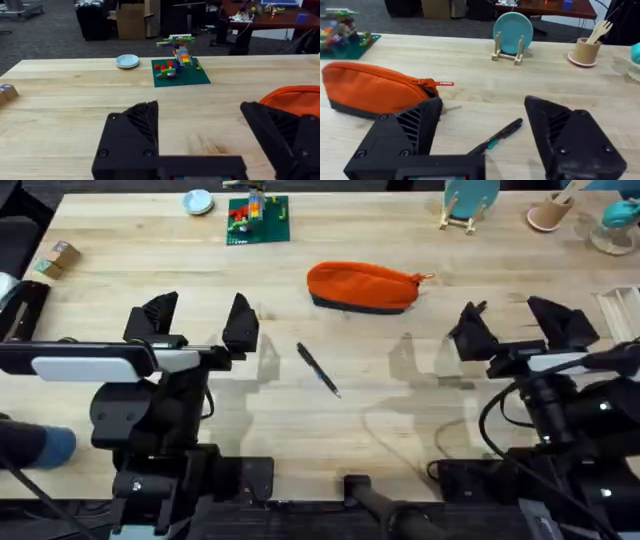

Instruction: Unzip the bag, pick up the pens from the table one at a time and place them inside, then zip the bag closed.

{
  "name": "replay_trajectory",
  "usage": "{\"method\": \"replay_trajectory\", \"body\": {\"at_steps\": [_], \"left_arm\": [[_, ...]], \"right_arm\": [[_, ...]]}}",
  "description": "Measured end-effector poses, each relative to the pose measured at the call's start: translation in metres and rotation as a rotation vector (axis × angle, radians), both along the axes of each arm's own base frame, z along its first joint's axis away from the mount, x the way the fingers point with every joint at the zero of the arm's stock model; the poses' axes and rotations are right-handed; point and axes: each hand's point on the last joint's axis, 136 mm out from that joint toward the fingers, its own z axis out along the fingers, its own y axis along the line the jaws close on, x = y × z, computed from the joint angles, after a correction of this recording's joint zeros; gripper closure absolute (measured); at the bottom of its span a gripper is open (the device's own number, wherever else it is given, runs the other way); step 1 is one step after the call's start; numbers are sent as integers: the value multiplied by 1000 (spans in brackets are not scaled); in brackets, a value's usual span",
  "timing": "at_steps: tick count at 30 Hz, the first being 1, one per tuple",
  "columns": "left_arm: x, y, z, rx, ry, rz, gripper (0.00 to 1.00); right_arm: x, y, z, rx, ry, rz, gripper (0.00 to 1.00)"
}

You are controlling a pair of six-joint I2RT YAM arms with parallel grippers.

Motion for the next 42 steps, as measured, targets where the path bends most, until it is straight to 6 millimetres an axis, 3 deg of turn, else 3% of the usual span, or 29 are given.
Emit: {"method": "replay_trajectory", "body": {"at_steps": [8, 13, 20, 26, 31, 37, 42], "left_arm": [[3, 3, -3, 1, 59, 15, 8], [14, 5, 15, 3, 123, 26, 7], [48, 2, 55, 18, 193, 9, 9], [89, -16, 80, 73, 239, -107, 10], [114, -42, 83, 143, 325, -280, 10], [126, -70, 75, 243, 417, -505, 10], [129, -85, 69, 332, 415, -640, 11]], "right_arm": [[-3, -4, 5, -2, 64, -20, 5], [-3, -8, 36, -2, 94, -36, 6], [11, -8, 82, -1, 153, -36, 6], [29, -6, 116, 1, 257, -22, 6], [48, 2, 139, 14, 342, 24, 6], [70, 12, 149, 34, 417, 81, 5], [79, 19, 141, 50, 454, 122, 5]]}}
